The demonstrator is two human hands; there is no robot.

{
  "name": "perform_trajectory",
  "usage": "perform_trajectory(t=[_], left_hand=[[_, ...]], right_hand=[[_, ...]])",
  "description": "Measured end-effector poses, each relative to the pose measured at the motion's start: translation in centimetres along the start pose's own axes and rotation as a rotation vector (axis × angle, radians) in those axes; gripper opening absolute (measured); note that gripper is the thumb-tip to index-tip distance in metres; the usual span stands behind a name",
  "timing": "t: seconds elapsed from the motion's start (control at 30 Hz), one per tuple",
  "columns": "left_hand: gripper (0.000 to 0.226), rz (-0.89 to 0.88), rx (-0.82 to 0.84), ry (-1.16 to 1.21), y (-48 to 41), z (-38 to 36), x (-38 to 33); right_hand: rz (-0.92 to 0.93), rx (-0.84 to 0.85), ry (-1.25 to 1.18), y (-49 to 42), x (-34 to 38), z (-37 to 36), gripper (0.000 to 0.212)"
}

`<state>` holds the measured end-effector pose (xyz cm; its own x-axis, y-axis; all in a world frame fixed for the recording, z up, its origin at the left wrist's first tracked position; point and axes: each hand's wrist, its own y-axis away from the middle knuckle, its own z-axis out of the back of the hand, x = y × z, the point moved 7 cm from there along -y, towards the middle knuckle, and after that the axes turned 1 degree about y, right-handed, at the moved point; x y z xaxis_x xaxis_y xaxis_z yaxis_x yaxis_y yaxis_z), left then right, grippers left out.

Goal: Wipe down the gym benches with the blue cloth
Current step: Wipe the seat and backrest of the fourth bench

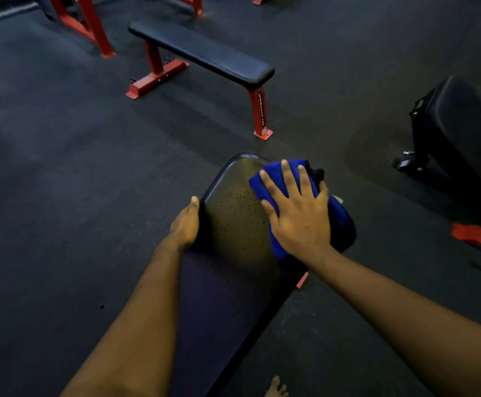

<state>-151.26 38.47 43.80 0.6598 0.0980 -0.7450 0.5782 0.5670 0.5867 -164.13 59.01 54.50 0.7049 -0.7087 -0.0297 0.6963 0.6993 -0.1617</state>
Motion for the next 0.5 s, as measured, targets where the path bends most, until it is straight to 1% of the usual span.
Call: perform_trajectory(t=[0.1, 0.17, 0.27, 0.37, 0.5], left_hand=[[0.073, 0.006, 0.018, 0.010, 0.1, 0.2, -0.1], [0.072, 0.013, 0.020, 0.006, 0.4, 0.4, 0.0], [0.071, -0.003, 0.022, 0.002, 0.4, 0.4, -0.2], [0.069, -0.007, 0.011, -0.003, 0.2, 0.3, -0.2], [0.069, -0.014, -0.016, -0.001, -0.3, 0.3, -0.1]], right_hand=[[0.033, 0.008, 0.028, 3.7, -0.4, -0.7, 0.060], [0.031, 0.022, 0.037, 3.9, -0.5, -1.1, 0.061], [0.034, 0.030, 0.054, 2.0, 0.5, -1.0, 0.061], [0.083, 0.057, 0.076, -1.2, 2.2, -1.2, 0.060], [0.160, 0.099, 0.045, -6.1, 5.2, -1.4, 0.059]])
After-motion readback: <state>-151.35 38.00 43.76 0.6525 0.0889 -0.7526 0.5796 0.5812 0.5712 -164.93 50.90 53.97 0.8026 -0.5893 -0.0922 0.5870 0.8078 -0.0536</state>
